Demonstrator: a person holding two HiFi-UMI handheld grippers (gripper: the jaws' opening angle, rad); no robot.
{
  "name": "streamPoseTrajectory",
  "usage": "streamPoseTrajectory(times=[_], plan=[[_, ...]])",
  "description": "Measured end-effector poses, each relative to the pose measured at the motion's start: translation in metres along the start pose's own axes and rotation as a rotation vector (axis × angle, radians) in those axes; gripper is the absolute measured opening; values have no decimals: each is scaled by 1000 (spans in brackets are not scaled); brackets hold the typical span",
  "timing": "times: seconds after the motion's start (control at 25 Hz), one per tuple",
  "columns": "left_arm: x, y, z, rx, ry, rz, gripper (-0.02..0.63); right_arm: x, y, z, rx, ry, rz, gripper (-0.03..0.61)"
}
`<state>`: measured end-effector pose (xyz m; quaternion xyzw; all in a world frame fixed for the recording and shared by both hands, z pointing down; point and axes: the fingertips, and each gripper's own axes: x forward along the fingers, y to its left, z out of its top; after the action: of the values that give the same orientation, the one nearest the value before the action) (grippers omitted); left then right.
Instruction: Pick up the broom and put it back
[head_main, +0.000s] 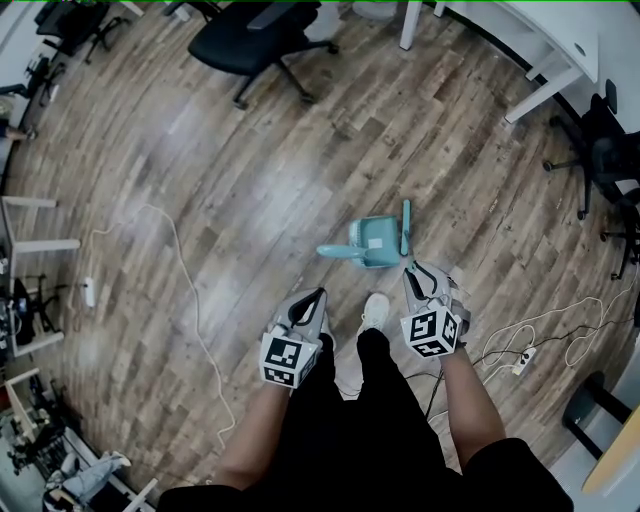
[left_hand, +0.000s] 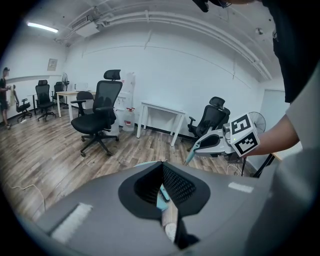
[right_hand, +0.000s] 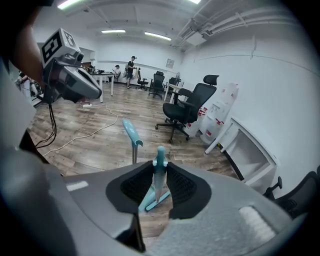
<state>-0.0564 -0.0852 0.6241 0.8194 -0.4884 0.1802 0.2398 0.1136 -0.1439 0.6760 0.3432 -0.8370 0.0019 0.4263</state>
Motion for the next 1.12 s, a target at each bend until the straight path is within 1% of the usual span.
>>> streamPoseTrajectory(times=[0.48, 0.6, 0.8, 0.92, 1.12], plan=[[-12, 20, -14, -18, 11, 42, 17, 28, 23, 32, -40, -22, 72, 92], [-15, 24, -12, -35, 6, 53, 18, 32, 24, 37, -49, -28, 79, 92], [-19, 30, -20, -37, 12, 58, 18, 39, 32, 44, -52, -31, 84, 91], [-18, 31, -22, -29, 19, 66, 18, 42, 36, 47, -51, -40, 88, 91], [-15, 33, -22, 19, 34, 56, 17, 47, 41, 53, -67, -45, 99, 91]])
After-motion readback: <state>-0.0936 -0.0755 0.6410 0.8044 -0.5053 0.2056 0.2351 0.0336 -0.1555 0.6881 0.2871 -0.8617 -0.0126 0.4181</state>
